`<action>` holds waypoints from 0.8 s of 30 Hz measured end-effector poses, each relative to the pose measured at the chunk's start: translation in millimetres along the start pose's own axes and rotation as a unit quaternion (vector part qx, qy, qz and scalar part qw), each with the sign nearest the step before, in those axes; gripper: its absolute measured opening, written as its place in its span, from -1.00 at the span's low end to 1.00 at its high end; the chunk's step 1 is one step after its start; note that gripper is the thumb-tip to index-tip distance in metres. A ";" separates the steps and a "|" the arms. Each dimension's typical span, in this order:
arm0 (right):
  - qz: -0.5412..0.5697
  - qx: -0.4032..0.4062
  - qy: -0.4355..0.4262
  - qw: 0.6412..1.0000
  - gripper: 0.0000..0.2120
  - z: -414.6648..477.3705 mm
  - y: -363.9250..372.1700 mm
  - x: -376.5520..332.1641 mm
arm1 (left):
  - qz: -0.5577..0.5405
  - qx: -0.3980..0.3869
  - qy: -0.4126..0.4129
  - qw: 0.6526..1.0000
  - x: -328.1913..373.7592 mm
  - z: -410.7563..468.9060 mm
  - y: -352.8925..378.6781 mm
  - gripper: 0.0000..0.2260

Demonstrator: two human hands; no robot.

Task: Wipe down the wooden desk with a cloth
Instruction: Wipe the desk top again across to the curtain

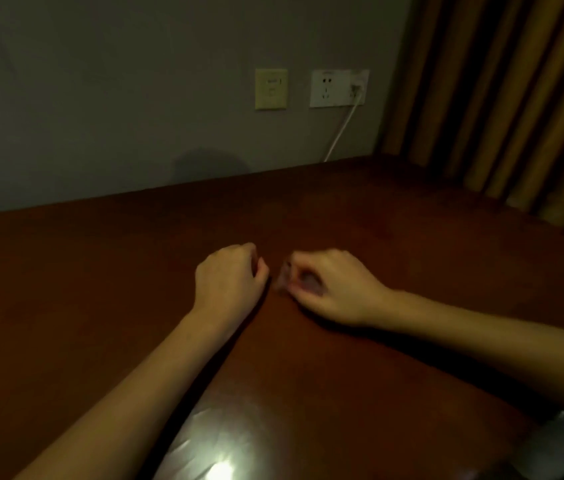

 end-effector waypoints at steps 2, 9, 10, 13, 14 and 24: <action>0.036 -0.035 -0.033 0.998 -0.93 -41.1 -11.2 1.2 | -0.004 0.000 0.011 1.000 1.1 0.9 1.7 -0.82; -0.028 0.063 0.222 0.973 -0.91 -5.0 -46.7 136.1 | -0.012 -0.004 0.019 1.000 0.2 1.4 2.2 -0.82; -0.037 0.066 0.224 0.972 -0.94 5.6 -39.4 130.2 | -0.012 -0.005 0.019 1.000 -0.4 1.2 2.6 -0.82; -0.030 0.047 0.146 0.988 -0.92 19.4 -11.8 69.8 | -0.014 -0.007 0.014 1.000 -0.8 -0.4 1.9 -0.84; -0.026 0.035 0.100 0.994 -0.89 14.1 -5.0 41.0 | -0.011 -0.004 0.009 1.000 -1.2 -0.9 1.1 -0.84; 0.036 0.012 0.027 0.999 -0.89 -28.6 -41.8 77.9 | 0.003 -0.006 -0.002 1.000 -3.4 -6.6 -1.4 -0.82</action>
Point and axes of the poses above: each hand's wrist, its own z-axis towards the middle knuckle, its own y-axis out of the palm, x = y × z, the point moved 6 cm from there along z, towards the middle knuckle, and after that the axes turned 4 degrees about -y, right-handed, at the moved point
